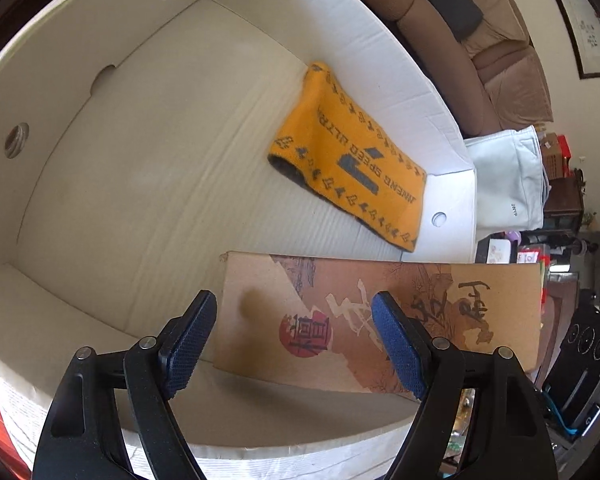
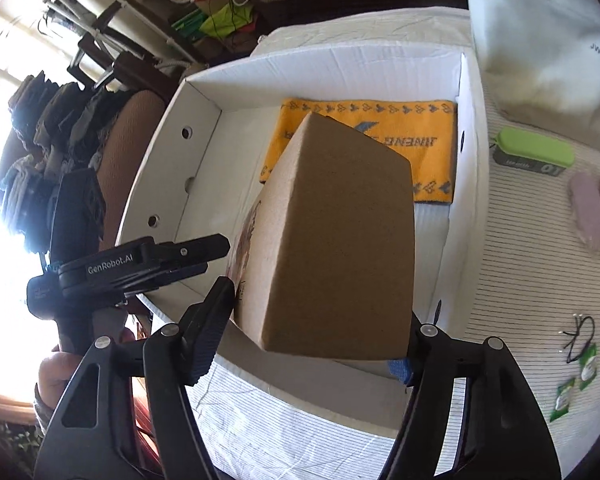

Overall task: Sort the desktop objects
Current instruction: 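Lower the brown box into the white box beside the orange towel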

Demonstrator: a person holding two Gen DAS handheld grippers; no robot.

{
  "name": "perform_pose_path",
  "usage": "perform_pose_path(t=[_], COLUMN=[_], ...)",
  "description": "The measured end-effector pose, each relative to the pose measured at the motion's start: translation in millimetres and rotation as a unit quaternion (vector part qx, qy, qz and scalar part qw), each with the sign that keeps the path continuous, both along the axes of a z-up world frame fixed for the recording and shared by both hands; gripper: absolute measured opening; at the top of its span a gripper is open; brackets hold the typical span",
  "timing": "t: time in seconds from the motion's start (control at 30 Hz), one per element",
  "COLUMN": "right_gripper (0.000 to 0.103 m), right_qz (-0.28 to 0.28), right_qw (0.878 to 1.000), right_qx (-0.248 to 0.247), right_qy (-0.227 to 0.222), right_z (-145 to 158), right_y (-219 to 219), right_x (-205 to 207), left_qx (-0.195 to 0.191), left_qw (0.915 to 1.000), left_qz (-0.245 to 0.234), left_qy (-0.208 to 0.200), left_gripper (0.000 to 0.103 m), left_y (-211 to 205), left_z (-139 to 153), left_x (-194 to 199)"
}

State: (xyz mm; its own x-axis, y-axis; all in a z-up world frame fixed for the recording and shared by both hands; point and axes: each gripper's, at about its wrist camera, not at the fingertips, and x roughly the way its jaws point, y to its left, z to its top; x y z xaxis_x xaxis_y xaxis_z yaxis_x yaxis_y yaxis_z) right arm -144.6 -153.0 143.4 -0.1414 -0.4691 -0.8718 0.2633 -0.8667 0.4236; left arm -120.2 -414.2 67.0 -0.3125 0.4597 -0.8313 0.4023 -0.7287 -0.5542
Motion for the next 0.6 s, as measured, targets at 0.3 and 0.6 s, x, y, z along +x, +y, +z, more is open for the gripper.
perform_pose_path(t=[0.3,0.6], right_gripper=[0.053,0.054], right_qz=[-0.055,-0.077], right_qw=[0.995,0.991], right_qx=[-0.088,-0.089], right_qy=[-0.008,0.062], right_z=[-15.2,-19.1], right_y=[-0.2,-17.1], right_x=[19.8,49.2], left_qx=[0.122,0.156], left_qw=[0.9893,0.9862], left_qz=[0.038,0.036], left_qy=[0.072,0.043], left_gripper=[0.082,0.090], left_y=[12.8,17.7], left_z=[36.6,34.4], left_x=[1.6,-15.5])
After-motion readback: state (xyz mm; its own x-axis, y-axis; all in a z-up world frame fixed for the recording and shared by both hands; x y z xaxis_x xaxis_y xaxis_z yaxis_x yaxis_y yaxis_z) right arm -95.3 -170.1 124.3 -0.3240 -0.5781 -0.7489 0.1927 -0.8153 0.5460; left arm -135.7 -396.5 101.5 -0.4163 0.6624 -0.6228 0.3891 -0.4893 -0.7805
